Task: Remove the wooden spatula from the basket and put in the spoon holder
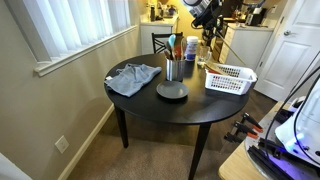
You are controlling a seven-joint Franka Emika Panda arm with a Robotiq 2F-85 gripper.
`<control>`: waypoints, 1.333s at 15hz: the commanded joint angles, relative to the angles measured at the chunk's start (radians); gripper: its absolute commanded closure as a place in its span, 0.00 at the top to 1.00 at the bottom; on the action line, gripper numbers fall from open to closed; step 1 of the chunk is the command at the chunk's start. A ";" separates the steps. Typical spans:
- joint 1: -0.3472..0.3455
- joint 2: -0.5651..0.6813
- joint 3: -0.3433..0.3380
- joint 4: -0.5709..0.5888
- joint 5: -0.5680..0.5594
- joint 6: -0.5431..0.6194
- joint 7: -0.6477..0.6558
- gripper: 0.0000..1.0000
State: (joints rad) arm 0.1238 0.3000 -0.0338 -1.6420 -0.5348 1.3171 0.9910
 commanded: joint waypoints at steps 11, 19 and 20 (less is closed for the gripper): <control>-0.022 -0.237 0.036 0.094 0.297 0.298 -0.014 0.03; -0.027 -0.266 0.049 -0.087 0.347 0.716 -0.024 0.03; -0.028 -0.264 0.048 -0.113 0.356 0.753 -0.026 0.03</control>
State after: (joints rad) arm 0.1186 0.0703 0.0007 -1.6527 -0.2256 1.9563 0.9910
